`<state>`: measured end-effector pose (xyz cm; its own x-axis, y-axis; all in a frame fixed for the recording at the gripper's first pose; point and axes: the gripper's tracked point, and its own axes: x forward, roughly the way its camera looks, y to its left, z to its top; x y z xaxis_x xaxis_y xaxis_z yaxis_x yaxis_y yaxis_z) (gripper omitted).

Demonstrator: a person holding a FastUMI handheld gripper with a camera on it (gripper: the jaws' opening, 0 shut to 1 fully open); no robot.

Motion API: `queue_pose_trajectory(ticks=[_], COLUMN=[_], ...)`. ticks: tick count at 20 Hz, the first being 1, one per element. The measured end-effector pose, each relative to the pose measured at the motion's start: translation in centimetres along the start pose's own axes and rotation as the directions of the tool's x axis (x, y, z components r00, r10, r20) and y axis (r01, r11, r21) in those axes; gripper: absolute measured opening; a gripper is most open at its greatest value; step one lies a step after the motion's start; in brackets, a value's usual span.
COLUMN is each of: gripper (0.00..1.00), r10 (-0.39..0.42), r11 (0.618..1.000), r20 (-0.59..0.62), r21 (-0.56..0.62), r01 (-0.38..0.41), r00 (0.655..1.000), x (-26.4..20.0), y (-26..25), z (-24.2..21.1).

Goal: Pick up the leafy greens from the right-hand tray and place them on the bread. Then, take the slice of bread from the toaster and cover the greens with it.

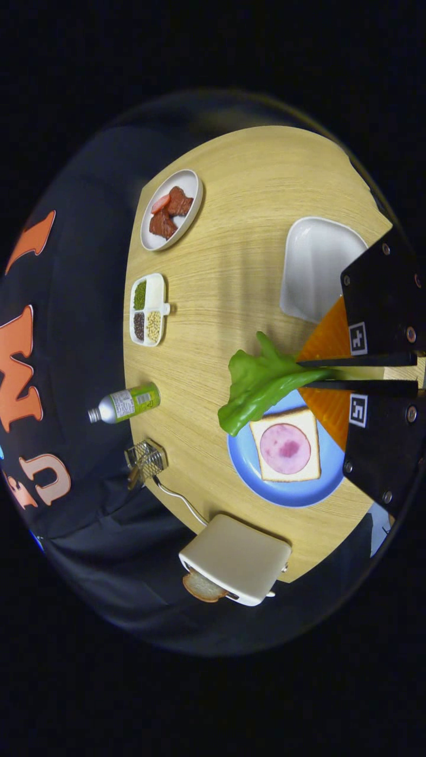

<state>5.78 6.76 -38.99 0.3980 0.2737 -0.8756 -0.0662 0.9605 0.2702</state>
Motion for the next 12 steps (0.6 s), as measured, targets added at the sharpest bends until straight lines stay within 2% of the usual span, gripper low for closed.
queue_pose_trajectory(ticks=[12], gripper=[0.10], r10=[0.060], r11=[0.997], r20=[-0.034], r21=[-0.054], r01=[-0.062], r00=[0.998], x=[3.2], y=[5.1], z=[-0.1])
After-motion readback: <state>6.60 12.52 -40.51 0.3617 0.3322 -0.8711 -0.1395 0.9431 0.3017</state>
